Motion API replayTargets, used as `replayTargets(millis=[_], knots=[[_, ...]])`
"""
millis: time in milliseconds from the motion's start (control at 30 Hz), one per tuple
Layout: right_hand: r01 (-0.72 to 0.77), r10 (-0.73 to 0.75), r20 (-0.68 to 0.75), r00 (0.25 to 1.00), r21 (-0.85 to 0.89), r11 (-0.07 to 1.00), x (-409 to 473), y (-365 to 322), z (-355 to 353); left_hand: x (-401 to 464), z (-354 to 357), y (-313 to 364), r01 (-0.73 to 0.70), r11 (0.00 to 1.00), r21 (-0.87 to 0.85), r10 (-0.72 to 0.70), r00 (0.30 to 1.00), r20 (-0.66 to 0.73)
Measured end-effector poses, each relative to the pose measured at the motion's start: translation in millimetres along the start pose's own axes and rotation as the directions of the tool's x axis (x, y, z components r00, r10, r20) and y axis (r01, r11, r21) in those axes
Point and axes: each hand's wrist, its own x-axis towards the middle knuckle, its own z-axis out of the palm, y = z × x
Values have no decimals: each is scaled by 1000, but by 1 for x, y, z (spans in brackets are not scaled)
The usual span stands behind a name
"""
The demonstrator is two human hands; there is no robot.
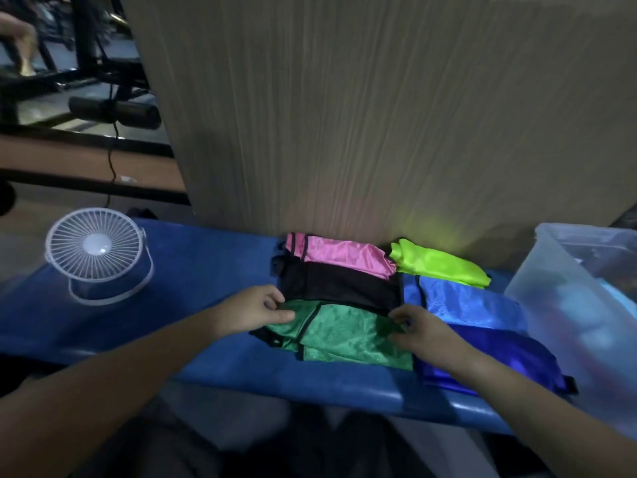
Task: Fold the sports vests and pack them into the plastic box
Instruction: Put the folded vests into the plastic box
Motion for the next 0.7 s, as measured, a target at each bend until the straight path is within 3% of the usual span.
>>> replayTargets(millis=[100, 267, 500, 700], knots=[[65, -63, 16, 998, -190, 980, 8, 5, 2, 5, 8, 4, 46, 996, 81, -48, 999, 18], [89, -84, 28, 996, -355, 930, 11, 7, 8, 7, 12, 6, 44, 980, 192, -45, 999, 3], [73, -90, 7, 996, -646, 760, 9, -1, 9, -12, 4, 17, 61, 986, -156, -56, 998, 33], [107, -66, 88, 994, -641, 760, 7, -10, 4, -13, 16, 20, 113, 977, -182, -85, 984, 155]])
